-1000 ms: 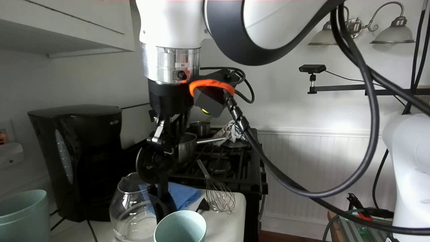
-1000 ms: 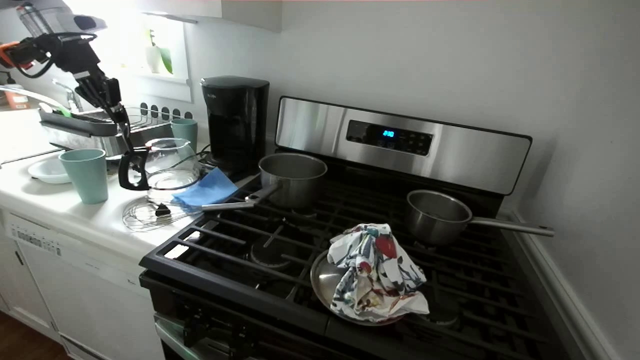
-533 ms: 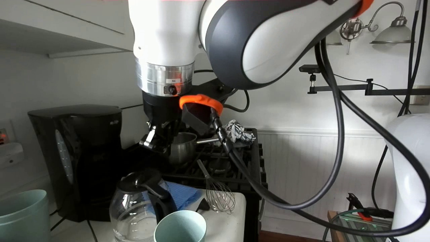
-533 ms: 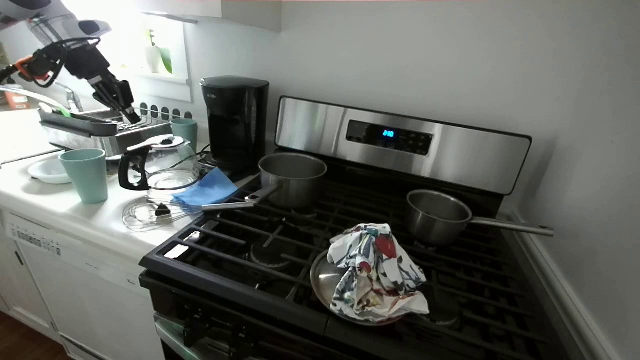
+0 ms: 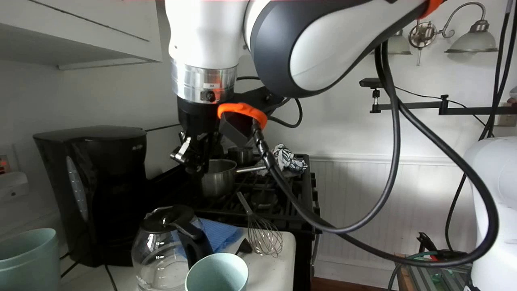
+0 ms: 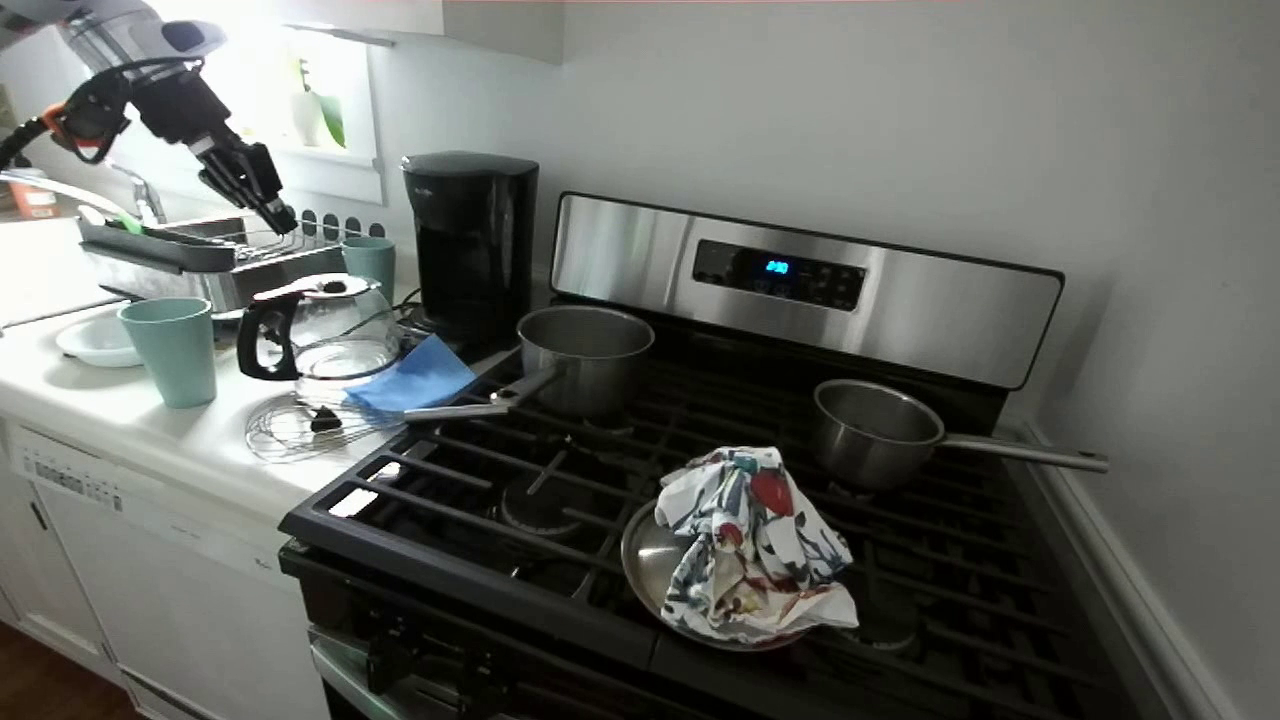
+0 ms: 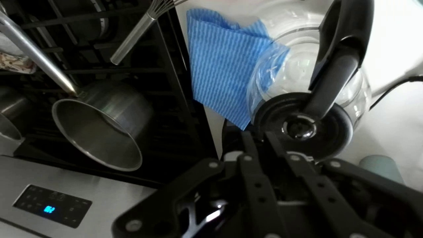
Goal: Pour the water in the cup into the kettle
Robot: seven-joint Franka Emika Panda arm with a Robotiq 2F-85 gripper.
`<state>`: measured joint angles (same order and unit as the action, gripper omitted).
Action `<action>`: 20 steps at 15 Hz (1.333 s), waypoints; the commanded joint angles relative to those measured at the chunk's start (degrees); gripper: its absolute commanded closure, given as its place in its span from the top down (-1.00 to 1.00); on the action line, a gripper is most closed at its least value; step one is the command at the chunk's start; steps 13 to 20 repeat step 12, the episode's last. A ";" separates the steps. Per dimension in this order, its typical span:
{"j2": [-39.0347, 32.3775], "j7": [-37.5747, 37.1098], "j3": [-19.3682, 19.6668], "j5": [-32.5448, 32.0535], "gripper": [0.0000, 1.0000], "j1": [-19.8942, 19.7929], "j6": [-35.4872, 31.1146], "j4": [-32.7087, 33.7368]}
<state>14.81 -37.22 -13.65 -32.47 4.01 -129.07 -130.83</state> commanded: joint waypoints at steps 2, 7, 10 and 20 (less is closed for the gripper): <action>4.30 0.45 0.37 0.54 0.07 -0.85 1.77 0.23; 6.86 3.51 0.82 2.26 0.77 -0.82 3.17 0.45; 7.80 5.32 1.09 3.22 1.00 -0.67 2.83 0.17; 6.57 3.79 0.04 1.98 0.96 -1.51 2.22 0.61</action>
